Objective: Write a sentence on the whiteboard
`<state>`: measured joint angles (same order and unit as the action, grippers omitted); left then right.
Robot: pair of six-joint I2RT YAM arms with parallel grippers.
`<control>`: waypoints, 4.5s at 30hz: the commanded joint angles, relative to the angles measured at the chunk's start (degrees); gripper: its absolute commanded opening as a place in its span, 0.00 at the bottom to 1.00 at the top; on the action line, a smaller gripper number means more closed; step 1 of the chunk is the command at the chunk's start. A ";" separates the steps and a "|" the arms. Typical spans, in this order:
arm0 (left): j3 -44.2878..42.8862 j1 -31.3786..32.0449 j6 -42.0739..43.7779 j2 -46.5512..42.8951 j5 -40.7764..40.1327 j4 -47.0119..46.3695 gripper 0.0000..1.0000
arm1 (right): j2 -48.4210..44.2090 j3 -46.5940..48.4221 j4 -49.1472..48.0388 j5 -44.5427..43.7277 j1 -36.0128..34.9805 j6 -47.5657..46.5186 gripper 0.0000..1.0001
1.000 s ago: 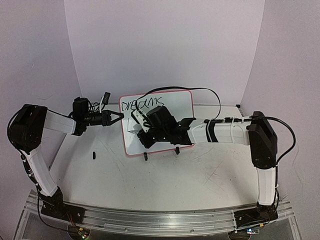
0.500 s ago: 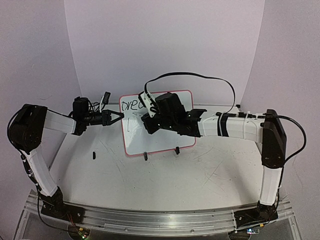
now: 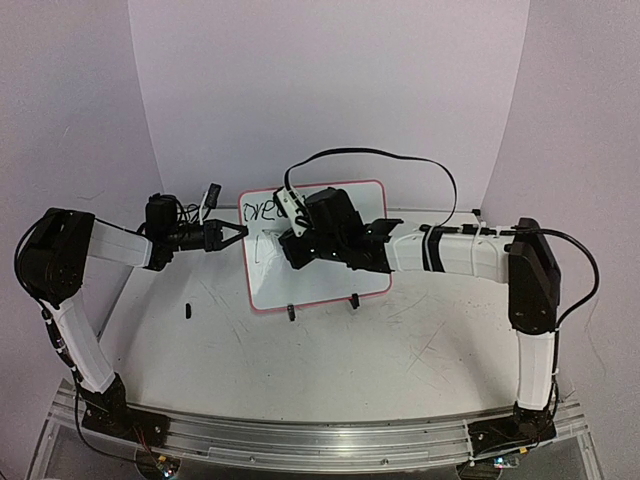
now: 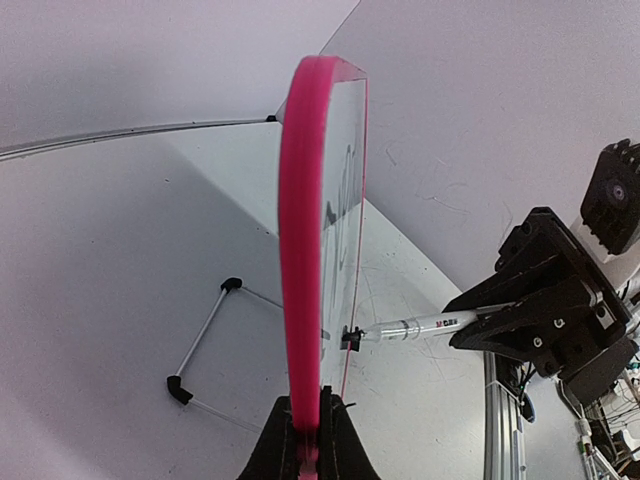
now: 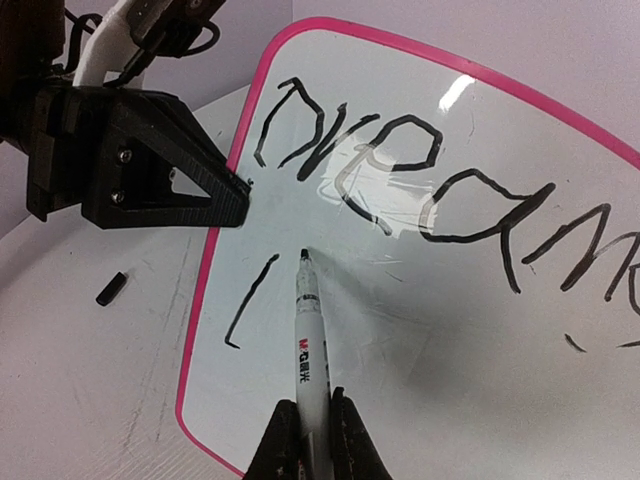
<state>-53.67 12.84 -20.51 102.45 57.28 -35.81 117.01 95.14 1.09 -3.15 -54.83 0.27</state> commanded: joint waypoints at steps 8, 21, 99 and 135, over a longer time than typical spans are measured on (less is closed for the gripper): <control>-3.06 0.43 2.81 1.02 -1.96 0.32 0.00 | 1.20 2.65 2.60 -2.09 0.49 1.92 0.00; -3.07 0.38 2.85 1.05 -1.89 0.41 0.00 | -3.71 -2.76 -0.57 2.69 0.11 2.44 0.00; -2.80 0.21 3.62 0.70 -2.40 1.19 0.00 | -7.01 -8.34 -3.25 5.24 1.62 4.83 0.00; -2.79 0.30 4.00 0.53 -3.28 1.92 0.00 | -5.12 -6.22 -3.09 4.47 1.87 2.89 0.00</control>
<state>-54.33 12.80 -19.49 102.52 57.28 -34.46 111.14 85.76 -0.38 1.57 -52.42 3.85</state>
